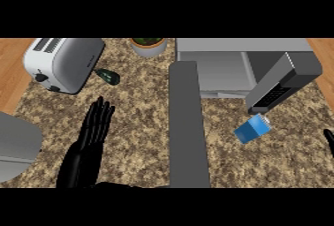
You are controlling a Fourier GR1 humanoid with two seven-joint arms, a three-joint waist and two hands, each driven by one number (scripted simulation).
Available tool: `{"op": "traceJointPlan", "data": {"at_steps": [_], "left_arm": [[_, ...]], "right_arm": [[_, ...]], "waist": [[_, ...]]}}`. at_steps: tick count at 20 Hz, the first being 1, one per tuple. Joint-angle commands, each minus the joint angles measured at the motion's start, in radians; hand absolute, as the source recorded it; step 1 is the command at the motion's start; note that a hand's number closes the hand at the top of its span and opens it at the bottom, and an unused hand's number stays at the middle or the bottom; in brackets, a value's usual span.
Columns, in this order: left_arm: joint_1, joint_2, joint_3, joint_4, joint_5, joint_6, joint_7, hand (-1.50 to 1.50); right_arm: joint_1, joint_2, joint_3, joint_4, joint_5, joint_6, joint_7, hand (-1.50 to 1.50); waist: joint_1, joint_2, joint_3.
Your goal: Pick up the milk, place it into the microwave and close the microwave
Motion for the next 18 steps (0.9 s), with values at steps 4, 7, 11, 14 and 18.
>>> {"op": "traceJointPlan", "data": {"at_steps": [4,7,11,14,18], "left_arm": [[0.019,-0.006,-0.144,0.014,-0.058,0.12,-0.022,-1.5],[0.051,-0.006,-0.173,0.072,-0.056,0.147,-0.119,-1.5],[0.133,-0.006,-0.204,0.05,-0.054,0.145,-0.156,-1.5],[0.072,-0.006,-0.182,0.045,-0.043,0.146,-0.095,-1.5],[0.066,0.026,-0.147,0.066,0.031,0.082,-0.123,-1.5]], "right_arm": [[0.066,0.109,0.066,0.073,0.174,0.036,-0.142,-1.5],[-0.008,0.076,0.017,0.152,0.186,0.031,-0.16,-1.5],[-0.042,0.053,-0.048,0.336,0.206,0.062,-0.301,-1.5],[-0.096,0.081,-0.028,0.399,0.259,0.01,-0.322,-1.5],[-0.139,0.06,-0.035,0.488,0.292,-0.001,-0.371,-1.5]], "waist": [[0.002,0.0,0.0],[0.004,0.001,0.0],[0.008,0.001,0.0],[0.006,0.001,0.0],[0.005,0.001,0.0]]}}
